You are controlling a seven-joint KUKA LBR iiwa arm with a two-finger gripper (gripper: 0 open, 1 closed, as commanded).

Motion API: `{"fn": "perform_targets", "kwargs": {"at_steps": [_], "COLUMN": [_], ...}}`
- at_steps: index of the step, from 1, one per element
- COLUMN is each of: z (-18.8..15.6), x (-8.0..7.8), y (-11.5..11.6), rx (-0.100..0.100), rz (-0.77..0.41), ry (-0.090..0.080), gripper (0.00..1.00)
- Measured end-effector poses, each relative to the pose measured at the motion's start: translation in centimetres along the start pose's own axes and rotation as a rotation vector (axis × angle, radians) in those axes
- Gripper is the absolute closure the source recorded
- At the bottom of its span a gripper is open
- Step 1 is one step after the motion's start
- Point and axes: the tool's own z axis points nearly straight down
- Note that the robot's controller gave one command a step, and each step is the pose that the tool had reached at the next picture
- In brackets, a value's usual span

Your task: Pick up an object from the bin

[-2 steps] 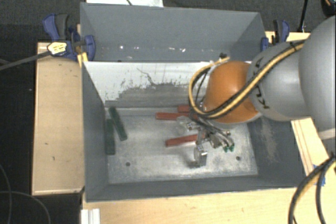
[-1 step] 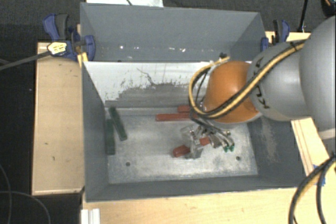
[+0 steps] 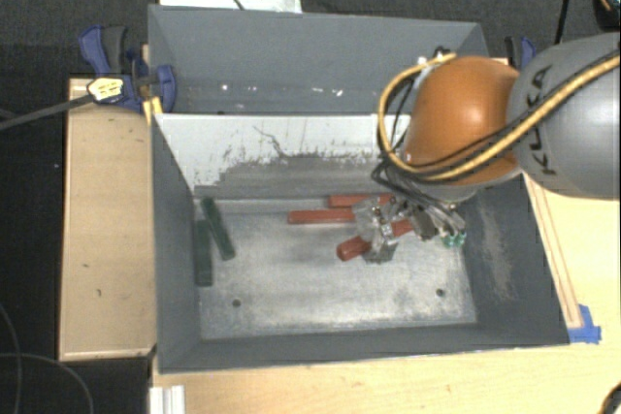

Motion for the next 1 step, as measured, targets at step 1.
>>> {"fn": "perform_targets", "kwargs": {"at_steps": [1], "z": [-2.3], "x": [-0.16], "y": [-0.02], "rx": [-0.001], "rz": [0.0], "ry": [0.003], "gripper": [1.0]}}
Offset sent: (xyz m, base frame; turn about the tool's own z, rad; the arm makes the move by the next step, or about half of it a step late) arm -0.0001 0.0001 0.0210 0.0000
